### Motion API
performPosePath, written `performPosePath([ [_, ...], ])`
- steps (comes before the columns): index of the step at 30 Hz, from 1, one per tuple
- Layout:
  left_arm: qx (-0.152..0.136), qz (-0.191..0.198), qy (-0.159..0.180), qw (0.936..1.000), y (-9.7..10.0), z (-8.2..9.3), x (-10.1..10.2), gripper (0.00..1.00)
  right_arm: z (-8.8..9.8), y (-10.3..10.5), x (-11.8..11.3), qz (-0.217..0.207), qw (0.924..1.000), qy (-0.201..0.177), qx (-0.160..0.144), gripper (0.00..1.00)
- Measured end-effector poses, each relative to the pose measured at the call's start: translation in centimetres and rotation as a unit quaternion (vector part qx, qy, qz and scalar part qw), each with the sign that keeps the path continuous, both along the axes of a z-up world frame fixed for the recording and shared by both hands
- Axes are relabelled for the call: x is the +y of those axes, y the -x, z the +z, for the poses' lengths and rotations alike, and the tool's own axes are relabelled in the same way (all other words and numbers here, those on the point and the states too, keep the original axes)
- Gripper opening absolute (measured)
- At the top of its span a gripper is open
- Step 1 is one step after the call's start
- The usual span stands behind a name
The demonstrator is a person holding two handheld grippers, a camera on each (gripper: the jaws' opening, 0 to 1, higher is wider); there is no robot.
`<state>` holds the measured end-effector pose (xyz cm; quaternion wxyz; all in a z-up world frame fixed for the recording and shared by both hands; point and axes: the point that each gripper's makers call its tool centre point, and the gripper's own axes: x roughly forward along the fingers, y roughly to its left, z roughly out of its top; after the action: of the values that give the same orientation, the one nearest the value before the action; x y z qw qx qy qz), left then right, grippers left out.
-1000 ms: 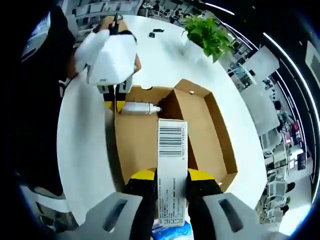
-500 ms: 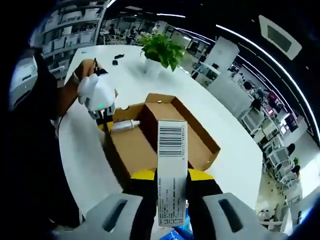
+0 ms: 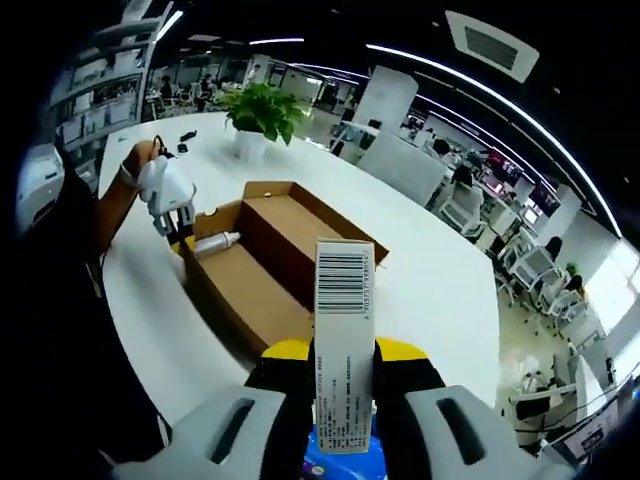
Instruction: Operate the shoe box by opening the lid, removing the specified soft item, and placing it in the target area until the item is outside and the box remains undamaged.
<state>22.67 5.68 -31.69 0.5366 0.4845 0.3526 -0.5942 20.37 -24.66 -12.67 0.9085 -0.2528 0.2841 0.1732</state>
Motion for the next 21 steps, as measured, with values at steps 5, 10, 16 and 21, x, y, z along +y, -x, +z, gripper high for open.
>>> performPosePath([
  [5, 0.000, 0.000, -0.001, 1.0000, -0.2, 0.1, -0.1, 0.03, -1.2, -0.2, -2.1, -0.020, 0.9997, -0.001, 0.013, 0.20],
  [10, 0.001, 0.001, 0.001, 1.0000, -0.3, 0.1, 0.0, 0.03, -3.1, 0.4, -3.6, -0.064, 0.9934, -0.077, 0.057, 0.20],
  [16, 0.002, 0.001, 0.000, 1.0000, -0.2, 0.1, 0.0, 0.03, -4.5, 1.5, -5.6, -0.103, 0.9822, -0.132, 0.085, 0.20],
  [21, 0.001, 0.002, -0.002, 1.0000, 0.0, 0.2, 0.0, 0.03, -6.3, 3.0, -6.3, -0.162, 0.9492, -0.234, 0.134, 0.20],
])
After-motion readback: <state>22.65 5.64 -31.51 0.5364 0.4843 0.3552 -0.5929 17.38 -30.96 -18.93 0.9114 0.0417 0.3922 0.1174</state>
